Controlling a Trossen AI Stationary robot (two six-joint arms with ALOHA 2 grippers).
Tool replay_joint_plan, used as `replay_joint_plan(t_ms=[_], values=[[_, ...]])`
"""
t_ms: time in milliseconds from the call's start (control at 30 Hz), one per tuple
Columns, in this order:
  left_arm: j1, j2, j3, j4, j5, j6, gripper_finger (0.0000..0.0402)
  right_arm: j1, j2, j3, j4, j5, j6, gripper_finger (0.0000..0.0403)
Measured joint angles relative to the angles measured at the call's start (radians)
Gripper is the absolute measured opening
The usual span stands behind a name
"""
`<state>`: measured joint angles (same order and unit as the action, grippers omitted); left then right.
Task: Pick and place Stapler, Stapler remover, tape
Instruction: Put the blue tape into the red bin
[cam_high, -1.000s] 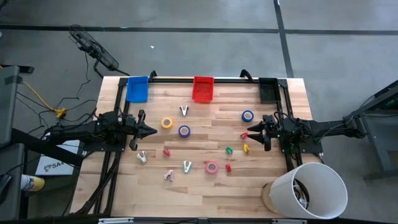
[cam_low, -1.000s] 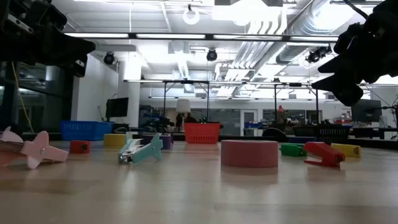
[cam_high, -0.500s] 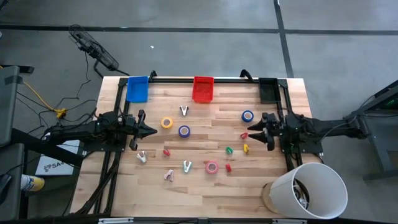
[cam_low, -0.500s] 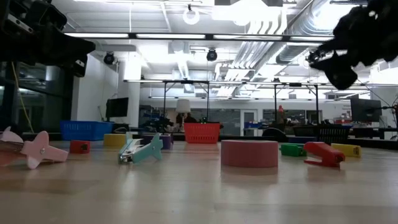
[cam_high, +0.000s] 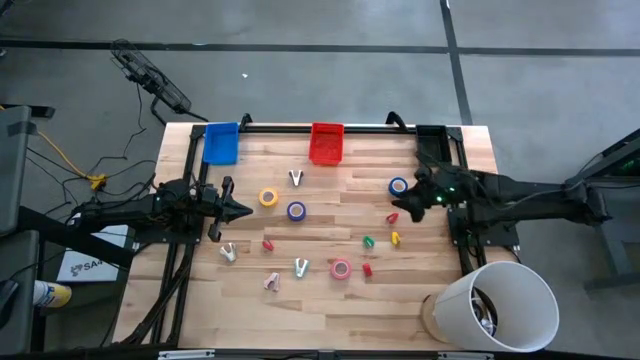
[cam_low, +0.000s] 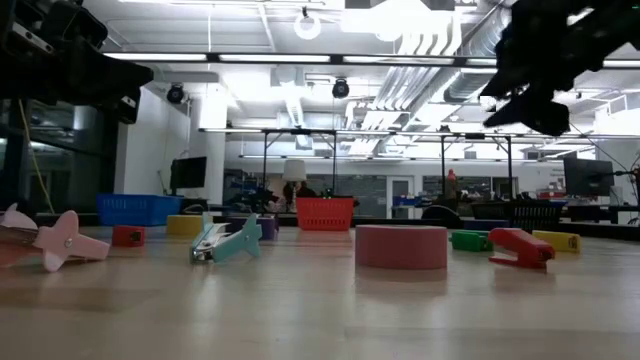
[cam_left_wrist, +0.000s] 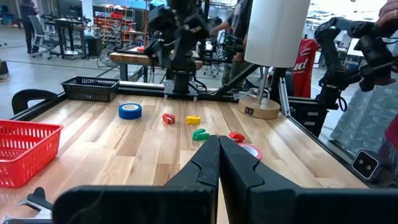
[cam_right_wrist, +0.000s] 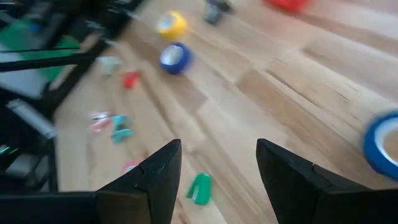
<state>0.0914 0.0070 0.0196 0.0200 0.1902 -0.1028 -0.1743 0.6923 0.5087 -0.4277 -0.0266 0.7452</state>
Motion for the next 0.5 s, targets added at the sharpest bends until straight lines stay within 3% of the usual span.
replay_joint_plan(t_ms=[300, 500], values=[[0.0, 0.0, 0.0, 0.0, 0.0, 0.0, 0.0001, -0.115, 0.268, 0.153, -0.154, -0.01, 0.163, 0.02], [0.0, 0.0, 0.0, 0.0, 0.0, 0.0, 0.0001, -0.176, 0.452, 0.271, -0.273, -0.01, 0.169, 0.02]])
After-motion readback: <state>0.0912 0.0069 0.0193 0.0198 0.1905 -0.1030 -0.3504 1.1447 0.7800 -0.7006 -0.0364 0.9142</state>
